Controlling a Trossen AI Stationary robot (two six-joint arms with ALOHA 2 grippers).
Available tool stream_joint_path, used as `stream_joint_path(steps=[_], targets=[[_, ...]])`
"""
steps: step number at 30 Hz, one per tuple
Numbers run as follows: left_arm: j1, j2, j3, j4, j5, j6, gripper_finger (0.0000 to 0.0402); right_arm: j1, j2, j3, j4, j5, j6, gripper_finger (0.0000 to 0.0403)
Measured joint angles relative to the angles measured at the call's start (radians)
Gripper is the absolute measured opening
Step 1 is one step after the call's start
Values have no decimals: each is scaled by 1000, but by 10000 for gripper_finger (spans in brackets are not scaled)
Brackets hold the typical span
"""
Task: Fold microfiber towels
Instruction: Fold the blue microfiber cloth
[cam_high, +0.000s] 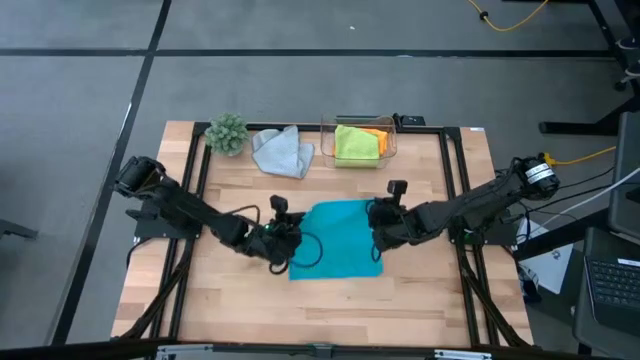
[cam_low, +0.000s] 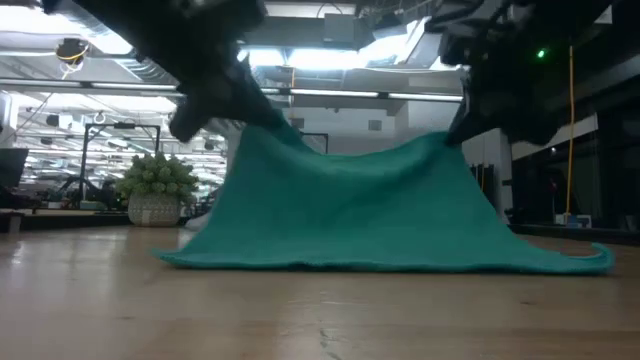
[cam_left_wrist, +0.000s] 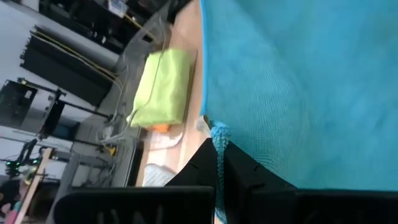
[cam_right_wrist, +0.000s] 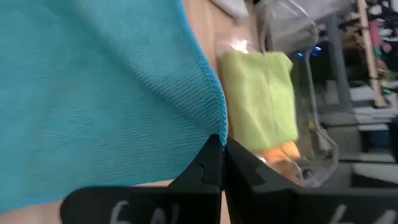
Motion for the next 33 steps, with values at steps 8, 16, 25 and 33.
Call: stream_joint_path(steps=[8, 16, 25, 33], targets=[[97, 0, 0, -32, 120, -15, 0, -52, 0, -95, 78, -44, -18, 2], [71, 1, 0, -30, 191, -30, 0, -31, 0, -124, 113, -90, 35, 1], [19, 1, 0, -29, 208, -68, 0, 30, 0, -124, 183, -205, 41, 1], [-1, 1, 0, -28, 247, -98, 0, 80, 1, -124, 183, -258, 98, 0]])
